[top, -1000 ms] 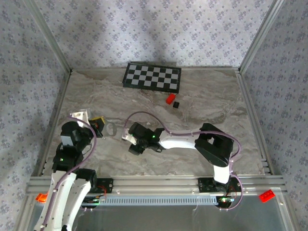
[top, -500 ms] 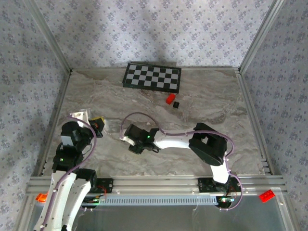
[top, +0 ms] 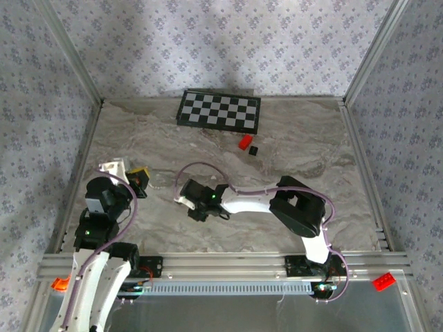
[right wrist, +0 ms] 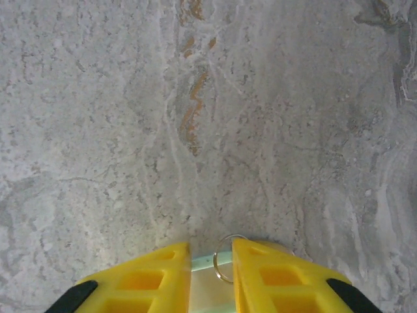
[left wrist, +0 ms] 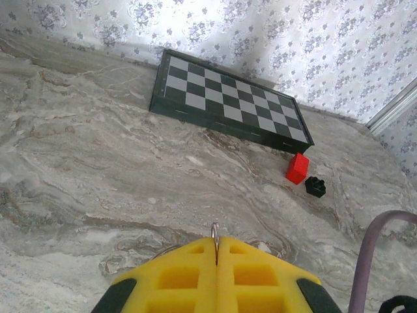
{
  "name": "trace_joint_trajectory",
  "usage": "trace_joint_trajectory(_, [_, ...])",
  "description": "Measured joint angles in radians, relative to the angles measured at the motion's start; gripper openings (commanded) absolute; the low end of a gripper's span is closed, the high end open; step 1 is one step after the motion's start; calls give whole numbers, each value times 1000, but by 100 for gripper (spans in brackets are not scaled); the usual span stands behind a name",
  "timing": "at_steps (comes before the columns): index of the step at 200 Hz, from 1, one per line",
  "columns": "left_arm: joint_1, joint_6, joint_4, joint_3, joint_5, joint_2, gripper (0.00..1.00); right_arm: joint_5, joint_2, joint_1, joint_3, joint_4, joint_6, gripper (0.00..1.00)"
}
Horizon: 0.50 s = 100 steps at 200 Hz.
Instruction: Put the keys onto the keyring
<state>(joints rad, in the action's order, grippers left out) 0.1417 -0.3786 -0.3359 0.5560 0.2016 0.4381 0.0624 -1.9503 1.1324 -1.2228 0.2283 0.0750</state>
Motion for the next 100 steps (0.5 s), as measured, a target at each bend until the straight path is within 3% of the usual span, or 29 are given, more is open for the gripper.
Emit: trace_joint_trajectory(100, [0,0,24,-1,20,2,0,-126,126,-112,174,-52,-104,15])
